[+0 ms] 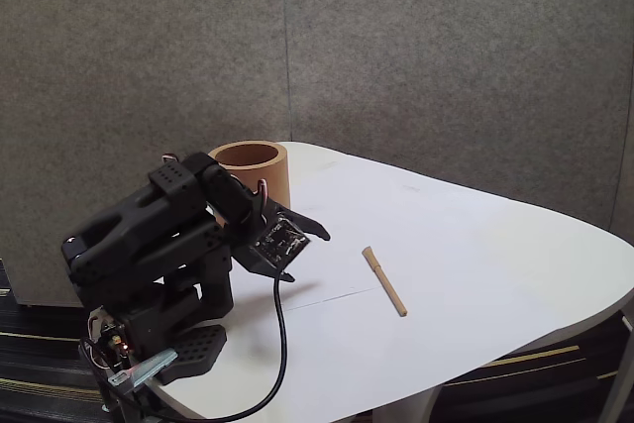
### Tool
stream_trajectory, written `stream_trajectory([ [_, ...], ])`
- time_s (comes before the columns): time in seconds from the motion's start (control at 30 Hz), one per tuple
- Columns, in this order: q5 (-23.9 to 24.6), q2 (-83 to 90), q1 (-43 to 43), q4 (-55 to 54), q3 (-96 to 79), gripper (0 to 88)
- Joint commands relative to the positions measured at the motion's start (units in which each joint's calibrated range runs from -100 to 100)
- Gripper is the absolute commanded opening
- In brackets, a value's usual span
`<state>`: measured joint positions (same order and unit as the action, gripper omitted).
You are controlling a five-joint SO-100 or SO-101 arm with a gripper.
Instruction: Grab the pen and put it in the pen holder.
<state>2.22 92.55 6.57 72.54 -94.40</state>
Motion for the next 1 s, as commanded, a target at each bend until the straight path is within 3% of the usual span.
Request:
stream_trajectory([
  [0.0,-0.1,-0.2,0.0,-0.1,0.3,34.6],
  [0.43,-0.1,-0.2,0.4,-0.1,1.1,34.6],
  [0.97,0.2,-4.1,0.7,-0.1,26.1,34.6],
])
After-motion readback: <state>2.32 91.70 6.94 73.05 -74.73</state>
